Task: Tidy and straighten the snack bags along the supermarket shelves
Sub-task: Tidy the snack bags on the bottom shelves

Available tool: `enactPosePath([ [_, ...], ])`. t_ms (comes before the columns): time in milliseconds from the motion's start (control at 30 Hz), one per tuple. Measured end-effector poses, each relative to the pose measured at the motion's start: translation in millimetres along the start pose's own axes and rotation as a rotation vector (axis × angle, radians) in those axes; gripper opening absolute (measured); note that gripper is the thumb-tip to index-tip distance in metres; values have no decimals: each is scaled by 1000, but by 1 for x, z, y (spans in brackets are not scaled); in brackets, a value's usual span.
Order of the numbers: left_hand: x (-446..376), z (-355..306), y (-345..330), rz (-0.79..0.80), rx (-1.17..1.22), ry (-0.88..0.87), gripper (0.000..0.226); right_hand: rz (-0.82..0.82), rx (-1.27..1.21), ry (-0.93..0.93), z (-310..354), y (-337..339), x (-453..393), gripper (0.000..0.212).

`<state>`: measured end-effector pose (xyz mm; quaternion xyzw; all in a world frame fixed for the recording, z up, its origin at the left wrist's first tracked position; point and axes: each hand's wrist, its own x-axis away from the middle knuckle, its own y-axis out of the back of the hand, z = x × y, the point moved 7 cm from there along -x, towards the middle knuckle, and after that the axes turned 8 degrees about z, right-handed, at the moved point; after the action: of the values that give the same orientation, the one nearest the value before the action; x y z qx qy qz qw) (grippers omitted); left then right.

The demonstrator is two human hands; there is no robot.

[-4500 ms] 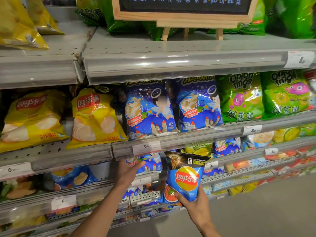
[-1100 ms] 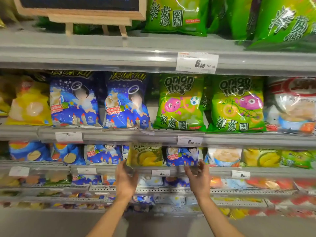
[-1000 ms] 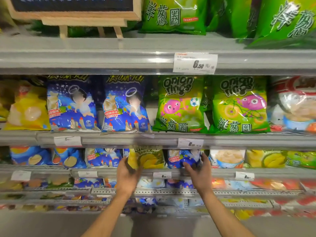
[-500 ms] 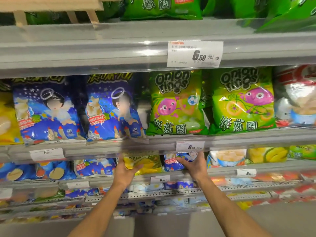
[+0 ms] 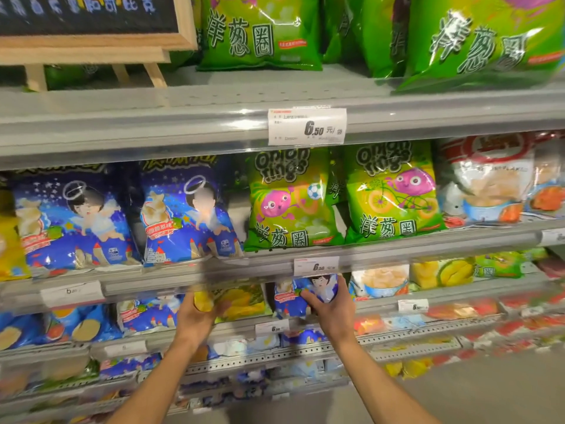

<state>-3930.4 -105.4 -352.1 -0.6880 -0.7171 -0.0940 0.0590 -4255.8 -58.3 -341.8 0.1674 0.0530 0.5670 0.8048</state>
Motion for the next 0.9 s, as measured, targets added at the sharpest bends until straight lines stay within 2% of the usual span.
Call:
enactPosePath([
  [67,1,4,-1,-5,-9,1,30,31,-50,-36,-1,5,3,74],
  [133,1,9,-1,-46,-52,14,35,36,-201,-105,-11,14,8,61],
  [200,0,11,-10,-25,-62,7,39,49,-280,-143,-22,24,17,59],
  [300,2,7,-29,-3,-232,30,41,44,-190,-122,-41,46,34,67],
  [400,4,7,-61,86,-201,1,52,17,-194,-138,-60,67,47,57],
  [467,3,5,-85,86,-207,-38,55,17,-222,-139,-67,79,50,56],
  [567,-1,0,-114,35,-340,-30,58,29,-266,-145,-70,95,54,67],
  [733,-10,6,-160,116,-410,5,49,-9,-309,-171,-80,118,61,92],
  [900,-11,13,-192,158,-375,28,52,-46,-251,-162,-84,132,73,68],
])
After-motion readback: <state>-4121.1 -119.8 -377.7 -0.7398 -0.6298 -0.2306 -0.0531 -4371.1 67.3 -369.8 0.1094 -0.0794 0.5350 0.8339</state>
